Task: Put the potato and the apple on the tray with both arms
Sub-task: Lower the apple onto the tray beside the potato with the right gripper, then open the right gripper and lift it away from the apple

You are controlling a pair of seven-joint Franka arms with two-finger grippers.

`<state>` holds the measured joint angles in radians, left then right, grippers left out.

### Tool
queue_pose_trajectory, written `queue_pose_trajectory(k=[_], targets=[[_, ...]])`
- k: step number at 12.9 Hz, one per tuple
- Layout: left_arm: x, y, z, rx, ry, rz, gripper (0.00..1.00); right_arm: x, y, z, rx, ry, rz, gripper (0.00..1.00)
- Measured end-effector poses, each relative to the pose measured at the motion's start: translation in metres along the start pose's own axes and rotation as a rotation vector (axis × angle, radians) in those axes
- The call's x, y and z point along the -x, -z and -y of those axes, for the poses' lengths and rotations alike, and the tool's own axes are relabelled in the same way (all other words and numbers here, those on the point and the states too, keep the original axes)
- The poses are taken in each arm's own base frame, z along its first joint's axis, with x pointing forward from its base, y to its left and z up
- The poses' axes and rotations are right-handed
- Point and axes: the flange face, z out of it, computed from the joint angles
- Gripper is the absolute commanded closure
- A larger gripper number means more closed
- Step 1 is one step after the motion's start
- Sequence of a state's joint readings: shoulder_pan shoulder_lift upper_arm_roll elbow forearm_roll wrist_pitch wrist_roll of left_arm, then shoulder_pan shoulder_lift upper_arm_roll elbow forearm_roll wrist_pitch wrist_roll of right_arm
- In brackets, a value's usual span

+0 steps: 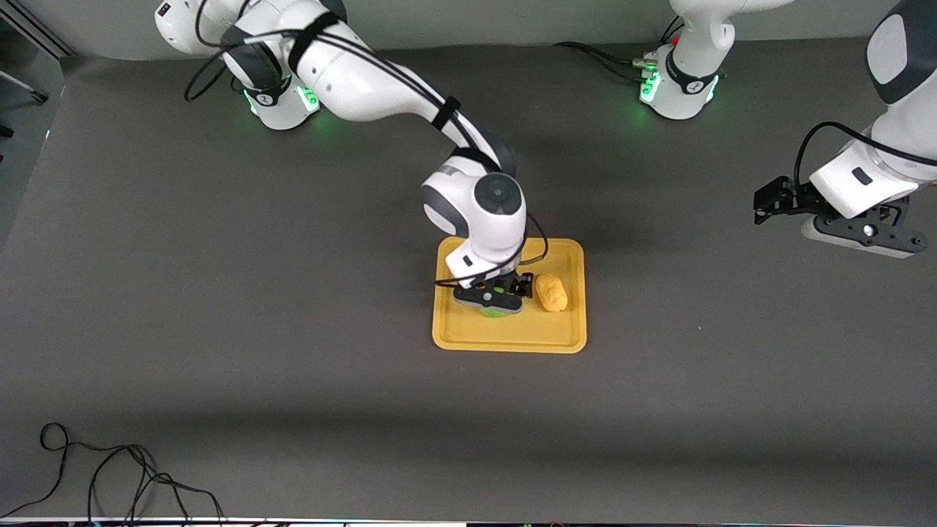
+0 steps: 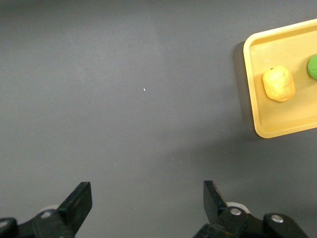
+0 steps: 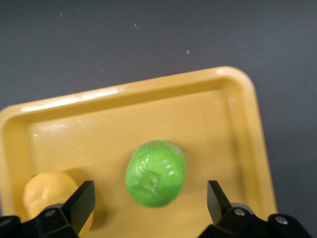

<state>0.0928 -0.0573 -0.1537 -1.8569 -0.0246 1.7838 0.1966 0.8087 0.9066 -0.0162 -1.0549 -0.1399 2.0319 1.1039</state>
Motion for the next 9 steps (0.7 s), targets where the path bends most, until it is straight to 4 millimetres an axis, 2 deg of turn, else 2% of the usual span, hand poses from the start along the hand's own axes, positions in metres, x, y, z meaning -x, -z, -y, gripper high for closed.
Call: queue_pose_trajectory(k=[4,6,7,8,9], targets=[[-0.001,-0.001,0.001,0.001,0.0,0.001,0.0,-0.01,0.137,-0.03,0.047,-0.031,0.016,0.0],[-0.001,0.0,0.001,0.001,0.0,0.001,0.0,-0.018,0.19,-0.058,0.079,-0.012,0.031,0.0],[-0.001,-0.001,0.002,0.001,0.001,0.001,0.0,-0.033,0.209,-0.082,0.109,0.012,0.052,0.0],[-0.001,-0.001,0.002,0.001,0.001,0.001,0.0,-0.057,0.226,-0.112,0.123,0.044,0.072,0.0],[-0.001,0.0,0.002,0.001,0.001,0.001,0.0,-0.088,0.242,-0.15,0.117,0.083,0.091,0.0]])
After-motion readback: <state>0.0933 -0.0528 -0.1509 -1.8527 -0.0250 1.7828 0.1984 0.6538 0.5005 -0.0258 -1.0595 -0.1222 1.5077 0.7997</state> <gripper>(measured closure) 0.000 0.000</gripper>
